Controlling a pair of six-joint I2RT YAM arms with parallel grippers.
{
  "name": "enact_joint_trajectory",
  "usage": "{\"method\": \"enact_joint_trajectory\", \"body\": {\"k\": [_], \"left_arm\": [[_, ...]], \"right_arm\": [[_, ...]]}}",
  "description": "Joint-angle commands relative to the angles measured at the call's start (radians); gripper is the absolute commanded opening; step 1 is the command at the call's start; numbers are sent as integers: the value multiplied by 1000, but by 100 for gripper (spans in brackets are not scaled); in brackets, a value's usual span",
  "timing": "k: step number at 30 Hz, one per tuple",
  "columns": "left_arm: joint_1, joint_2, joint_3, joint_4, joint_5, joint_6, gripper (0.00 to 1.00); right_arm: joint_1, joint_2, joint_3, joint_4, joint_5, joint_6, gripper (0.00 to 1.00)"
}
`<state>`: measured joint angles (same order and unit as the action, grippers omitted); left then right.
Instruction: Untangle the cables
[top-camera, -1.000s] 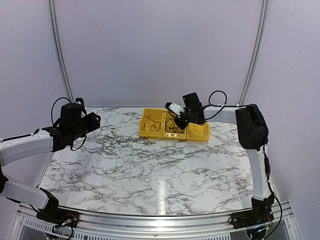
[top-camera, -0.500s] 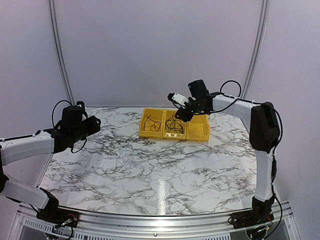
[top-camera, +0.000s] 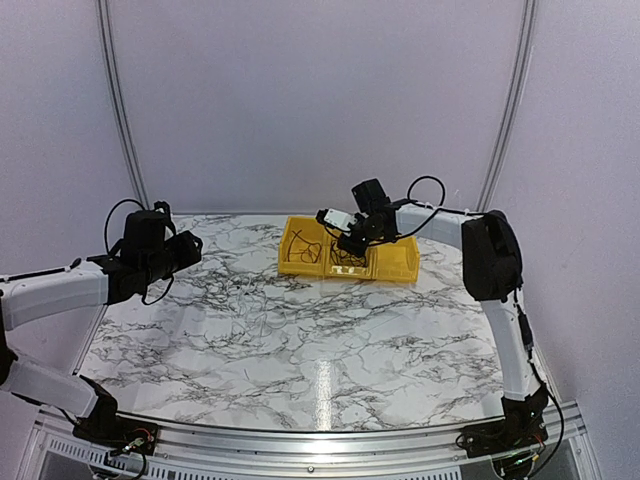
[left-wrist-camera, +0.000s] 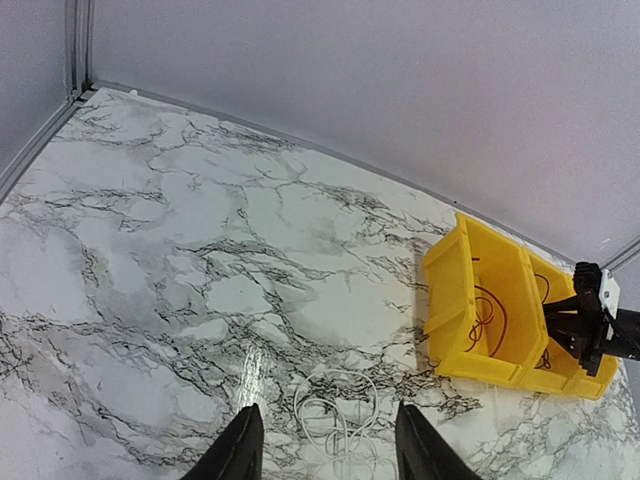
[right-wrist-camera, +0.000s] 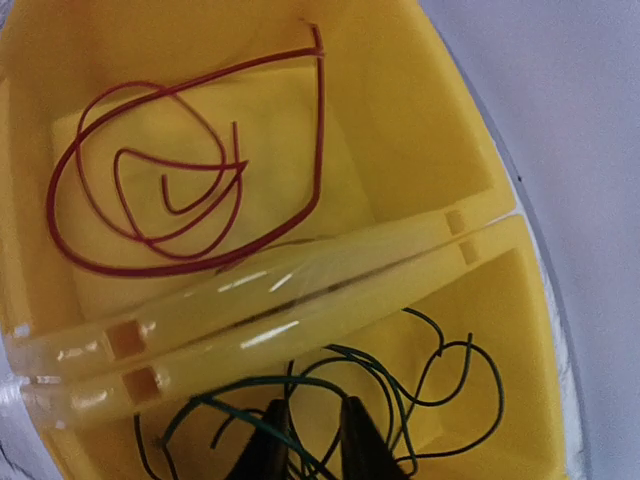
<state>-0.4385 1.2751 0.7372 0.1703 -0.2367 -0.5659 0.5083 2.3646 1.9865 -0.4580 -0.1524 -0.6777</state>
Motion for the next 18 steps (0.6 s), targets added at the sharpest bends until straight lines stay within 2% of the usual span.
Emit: {"method": "enact_joint_trajectory", "body": {"k": [1, 2, 3, 9, 14, 15, 18], "left_arm": [[4, -34, 8, -34, -9, -15, 48], [4, -40, 2, -34, -10, -22, 48], [4, -46, -5, -32, -12, -28, 48], [4, -56, -21, -21, -9, -45, 48], [4, -42, -18, 11, 61, -25, 50], [4, -37, -16, 15, 82, -4, 50], [3, -13, -2, -10, 96, 40, 51]], "right_arm": [[20, 39, 52, 99, 179, 65, 9], [20, 46, 49, 122, 234, 76, 1], [19, 55, 49, 137, 271, 74, 0], [19, 99, 73, 125, 346, 50, 0], [19, 74, 60, 106, 321, 63, 0], [21, 59, 53, 105, 320, 67, 2], [25, -5, 32, 91, 309, 85, 21]]}}
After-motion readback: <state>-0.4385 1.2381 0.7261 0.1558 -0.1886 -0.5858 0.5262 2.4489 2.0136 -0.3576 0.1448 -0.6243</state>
